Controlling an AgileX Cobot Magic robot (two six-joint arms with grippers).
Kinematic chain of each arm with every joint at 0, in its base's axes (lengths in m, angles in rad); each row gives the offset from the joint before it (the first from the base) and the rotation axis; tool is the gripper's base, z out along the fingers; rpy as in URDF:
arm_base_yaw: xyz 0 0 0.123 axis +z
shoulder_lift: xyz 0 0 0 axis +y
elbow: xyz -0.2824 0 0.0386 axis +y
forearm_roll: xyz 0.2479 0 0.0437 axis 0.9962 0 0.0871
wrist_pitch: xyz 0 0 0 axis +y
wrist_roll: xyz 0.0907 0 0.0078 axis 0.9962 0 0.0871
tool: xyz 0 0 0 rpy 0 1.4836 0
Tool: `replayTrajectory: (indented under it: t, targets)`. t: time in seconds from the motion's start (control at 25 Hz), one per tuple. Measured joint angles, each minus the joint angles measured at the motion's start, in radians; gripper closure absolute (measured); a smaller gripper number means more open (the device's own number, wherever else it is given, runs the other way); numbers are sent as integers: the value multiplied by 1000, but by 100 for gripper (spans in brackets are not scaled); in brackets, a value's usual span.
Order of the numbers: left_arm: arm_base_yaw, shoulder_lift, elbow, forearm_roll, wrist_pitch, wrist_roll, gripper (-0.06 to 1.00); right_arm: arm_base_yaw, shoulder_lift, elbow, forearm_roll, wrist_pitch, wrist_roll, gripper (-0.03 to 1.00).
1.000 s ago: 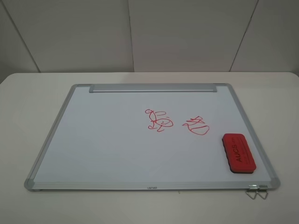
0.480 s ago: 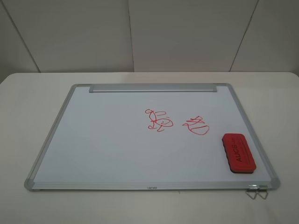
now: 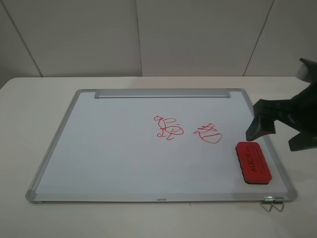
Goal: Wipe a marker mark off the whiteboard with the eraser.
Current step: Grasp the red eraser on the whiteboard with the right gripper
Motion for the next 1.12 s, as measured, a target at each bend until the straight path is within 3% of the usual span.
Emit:
replayTrajectory:
  t: [0.32,0.64,1.12]
  targets:
    - [0,0,0,0,0,0,17,52,274,-74,-157,-7,180,22]
    - [0,0,0,0,0,0,17,53,375,-77,-210,-53,187,22]
    - [0,0,0,0,0,0,17,122,465,-90,-271,-134,329,22]
